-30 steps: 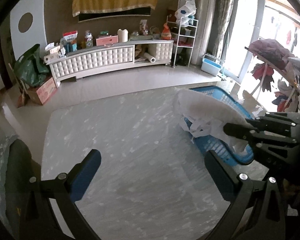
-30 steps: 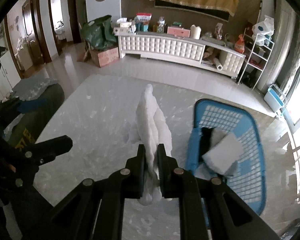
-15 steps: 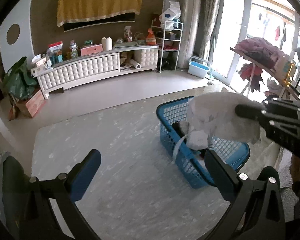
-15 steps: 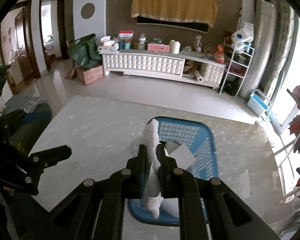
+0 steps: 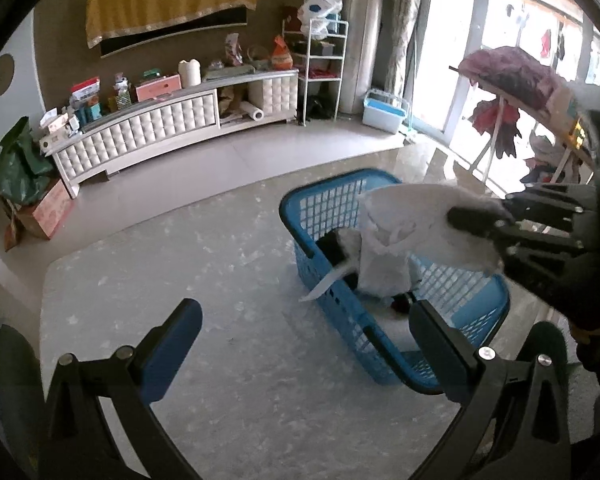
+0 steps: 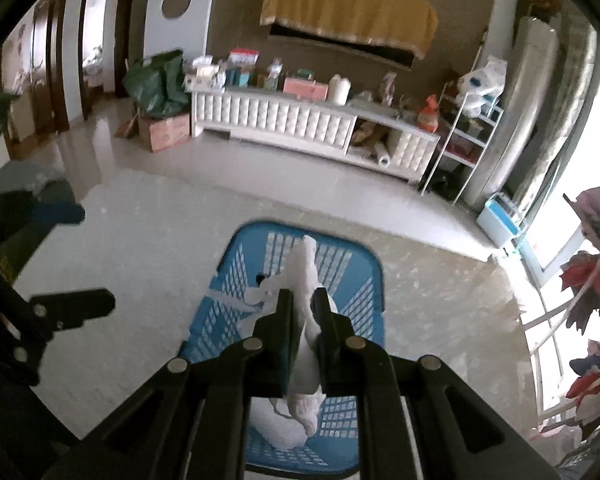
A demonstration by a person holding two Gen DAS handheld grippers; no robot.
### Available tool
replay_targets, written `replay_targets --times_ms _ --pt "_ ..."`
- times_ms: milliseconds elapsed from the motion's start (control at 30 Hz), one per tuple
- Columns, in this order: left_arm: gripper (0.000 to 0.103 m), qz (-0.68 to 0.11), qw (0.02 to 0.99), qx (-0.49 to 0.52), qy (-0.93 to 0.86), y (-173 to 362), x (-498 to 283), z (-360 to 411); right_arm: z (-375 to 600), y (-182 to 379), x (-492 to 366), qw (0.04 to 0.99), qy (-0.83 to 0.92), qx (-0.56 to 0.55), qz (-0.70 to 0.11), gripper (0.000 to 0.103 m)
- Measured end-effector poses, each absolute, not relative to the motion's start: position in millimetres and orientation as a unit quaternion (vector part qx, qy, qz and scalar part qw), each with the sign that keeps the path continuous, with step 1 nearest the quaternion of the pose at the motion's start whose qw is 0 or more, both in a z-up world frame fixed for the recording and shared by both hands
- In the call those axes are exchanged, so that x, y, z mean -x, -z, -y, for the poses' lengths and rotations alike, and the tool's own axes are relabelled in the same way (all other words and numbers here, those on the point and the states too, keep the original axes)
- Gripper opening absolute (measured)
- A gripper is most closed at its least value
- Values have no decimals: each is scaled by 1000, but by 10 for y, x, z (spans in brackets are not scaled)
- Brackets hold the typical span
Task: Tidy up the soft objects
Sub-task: 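Carry the white cloth over the basket and lower it inside, then open the right gripper to release the cloth into the basket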
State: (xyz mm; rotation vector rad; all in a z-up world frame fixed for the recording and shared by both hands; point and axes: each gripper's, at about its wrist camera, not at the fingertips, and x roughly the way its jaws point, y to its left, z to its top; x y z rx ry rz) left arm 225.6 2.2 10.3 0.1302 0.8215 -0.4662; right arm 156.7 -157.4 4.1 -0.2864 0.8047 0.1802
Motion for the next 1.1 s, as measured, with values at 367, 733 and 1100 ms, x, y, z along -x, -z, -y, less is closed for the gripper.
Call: replay_targets --times_ms 367,733,1100 --pt "103 -438 870 -54 221 301 -2457 2 1582 433 -1691 864 -144 66 -477 9" --pt "103 -450 862 -49 229 472 -2480 101 1542 488 -1763 837 -163 21 -522 9" --pt "103 -448 864 -52 225 447 -2434 73 1512 500 -1701 830 -187 4 -526 45"
